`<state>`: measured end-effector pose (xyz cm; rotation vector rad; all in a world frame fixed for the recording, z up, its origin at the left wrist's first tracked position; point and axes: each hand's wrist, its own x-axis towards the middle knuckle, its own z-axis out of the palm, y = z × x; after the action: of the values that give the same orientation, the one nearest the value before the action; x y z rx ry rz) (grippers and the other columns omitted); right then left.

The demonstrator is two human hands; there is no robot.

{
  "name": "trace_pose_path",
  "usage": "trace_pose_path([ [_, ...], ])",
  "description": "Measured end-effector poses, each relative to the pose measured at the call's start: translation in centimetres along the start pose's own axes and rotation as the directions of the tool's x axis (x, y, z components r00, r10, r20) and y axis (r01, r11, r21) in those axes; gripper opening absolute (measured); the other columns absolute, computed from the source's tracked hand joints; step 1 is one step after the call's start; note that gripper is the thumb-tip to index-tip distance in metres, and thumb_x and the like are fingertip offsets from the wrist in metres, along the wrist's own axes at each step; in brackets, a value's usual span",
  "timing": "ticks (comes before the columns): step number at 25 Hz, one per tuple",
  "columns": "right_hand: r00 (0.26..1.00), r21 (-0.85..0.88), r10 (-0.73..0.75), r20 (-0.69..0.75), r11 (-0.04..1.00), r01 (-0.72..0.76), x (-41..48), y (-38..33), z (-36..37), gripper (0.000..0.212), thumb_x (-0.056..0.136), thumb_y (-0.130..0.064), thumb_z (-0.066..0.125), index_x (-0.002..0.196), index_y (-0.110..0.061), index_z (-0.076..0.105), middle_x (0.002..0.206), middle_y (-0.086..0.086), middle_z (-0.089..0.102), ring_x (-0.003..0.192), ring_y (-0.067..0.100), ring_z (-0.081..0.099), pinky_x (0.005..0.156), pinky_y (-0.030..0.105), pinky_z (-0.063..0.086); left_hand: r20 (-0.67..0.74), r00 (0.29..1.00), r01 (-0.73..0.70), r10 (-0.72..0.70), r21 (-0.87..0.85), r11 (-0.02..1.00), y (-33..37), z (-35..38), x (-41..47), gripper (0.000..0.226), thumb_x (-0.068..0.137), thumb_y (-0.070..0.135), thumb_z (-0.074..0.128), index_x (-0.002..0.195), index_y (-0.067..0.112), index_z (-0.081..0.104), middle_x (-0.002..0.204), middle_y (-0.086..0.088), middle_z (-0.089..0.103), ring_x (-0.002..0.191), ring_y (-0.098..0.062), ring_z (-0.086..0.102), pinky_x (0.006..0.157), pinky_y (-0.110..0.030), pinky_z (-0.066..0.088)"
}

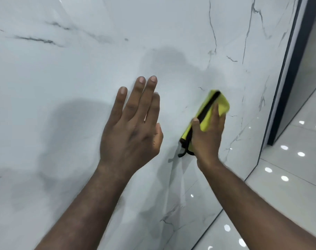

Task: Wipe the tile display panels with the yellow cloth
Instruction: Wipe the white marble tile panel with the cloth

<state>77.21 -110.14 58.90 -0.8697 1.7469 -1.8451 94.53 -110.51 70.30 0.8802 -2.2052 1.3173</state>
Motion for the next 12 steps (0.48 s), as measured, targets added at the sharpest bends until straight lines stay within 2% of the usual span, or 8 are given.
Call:
trace_pose_path([
  [1, 0.987, 0.073, 0.163, 0.011, 0.984, -0.164, 0.7, -0.1, -0.5, 0.075, 0.106, -0.032, 0.061, 0.165, -0.050, 0.020, 0.177, -0.010, 0.005, 0.159, 0.015, 0.022, 0.120, 0.026, 0.030, 0.008, 1.000, -0.028, 0.028, 0.026, 0.999, 0.2, 0.4, -0.2, 0.059, 0.105, 0.027, 0.051, 0.159, 0.003, 0.050, 0.178, -0.015, 0.024, 0.166, -0.031, 0.021, 0.137, -0.051, 0.010],
  [3, 0.999, 0.056, -0.009, 0.032, 0.998, 0.007, 0.7, 0.1, -1.4, 0.074, 0.104, -0.032, 0.066, 0.162, -0.053, 0.026, 0.176, -0.013, 0.008, 0.155, -0.005, 0.020, 0.108, 0.003, 0.025, 0.023, 0.991, -0.131, 0.129, 0.097, 0.987, 0.3, 0.8, -0.8, 0.062, 0.107, 0.031, 0.049, 0.162, 0.002, 0.044, 0.178, -0.016, 0.024, 0.165, -0.031, 0.022, 0.136, -0.049, 0.017],
  [5, 0.984, -0.008, -0.177, 0.027, 0.984, 0.177, 0.3, 1.2, -1.5, 0.072, 0.101, -0.029, 0.072, 0.156, -0.055, 0.034, 0.173, -0.014, 0.011, 0.146, -0.019, 0.017, 0.101, -0.006, 0.022, 0.039, 0.977, -0.211, 0.208, 0.143, 0.967, 0.3, 1.1, -0.8, 0.065, 0.108, 0.033, 0.047, 0.164, 0.000, 0.041, 0.177, -0.017, 0.027, 0.164, -0.032, 0.026, 0.134, -0.050, 0.025],
  [6, 0.984, -0.026, -0.178, 0.027, 0.984, 0.179, 0.4, 2.1, -1.5, 0.072, 0.100, -0.028, 0.074, 0.155, -0.055, 0.035, 0.172, -0.013, 0.012, 0.146, -0.018, 0.018, 0.103, -0.004, 0.025, 0.040, 0.975, -0.221, 0.218, 0.151, 0.963, 0.3, 1.2, -0.8, 0.065, 0.108, 0.032, 0.047, 0.164, -0.001, 0.041, 0.176, -0.018, 0.028, 0.163, -0.033, 0.028, 0.133, -0.051, 0.029],
  [7, 0.995, 0.008, -0.101, 0.013, 0.995, 0.101, 0.7, 3.4, -1.6, 0.073, 0.099, -0.028, 0.074, 0.156, -0.053, 0.035, 0.171, -0.011, 0.013, 0.147, -0.013, 0.021, 0.108, 0.003, 0.029, 0.041, 0.975, -0.220, 0.216, 0.159, 0.962, 0.3, 1.2, -0.8, 0.065, 0.108, 0.032, 0.048, 0.163, -0.001, 0.041, 0.175, -0.019, 0.029, 0.162, -0.034, 0.030, 0.131, -0.052, 0.031],
  [9, 0.968, 0.119, 0.245, 0.050, 0.961, -0.249, 1.0, 4.3, -2.1, 0.075, 0.100, -0.032, 0.072, 0.161, -0.047, 0.030, 0.171, -0.005, 0.015, 0.153, 0.004, 0.028, 0.115, 0.022, 0.033, 0.042, 0.978, -0.210, 0.206, 0.165, 0.964, 0.4, 1.3, -0.9, 0.064, 0.108, 0.031, 0.049, 0.163, -0.001, 0.042, 0.174, -0.020, 0.031, 0.162, -0.035, 0.031, 0.130, -0.054, 0.033],
  [10, 0.953, 0.122, 0.294, 0.071, 0.946, -0.300, 1.2, 4.1, -2.3, 0.076, 0.101, -0.033, 0.071, 0.163, -0.045, 0.028, 0.171, -0.004, 0.016, 0.153, 0.009, 0.030, 0.114, 0.023, 0.033, 0.041, 0.979, -0.203, 0.199, 0.160, 0.966, 0.5, 1.3, -0.9, 0.063, 0.108, 0.031, 0.049, 0.162, -0.001, 0.043, 0.174, -0.020, 0.032, 0.162, -0.035, 0.032, 0.130, -0.054, 0.033],
  [12, 0.992, 0.084, 0.103, 0.074, 0.991, -0.109, 1.1, 3.6, -2.9, 0.076, 0.099, -0.033, 0.074, 0.160, -0.047, 0.032, 0.169, -0.007, 0.017, 0.150, 0.003, 0.030, 0.107, 0.011, 0.031, 0.038, 0.982, -0.188, 0.184, 0.149, 0.971, 0.5, 1.3, -0.9, 0.062, 0.107, 0.030, 0.050, 0.161, 0.000, 0.046, 0.173, -0.020, 0.034, 0.161, -0.035, 0.033, 0.129, -0.055, 0.034],
])
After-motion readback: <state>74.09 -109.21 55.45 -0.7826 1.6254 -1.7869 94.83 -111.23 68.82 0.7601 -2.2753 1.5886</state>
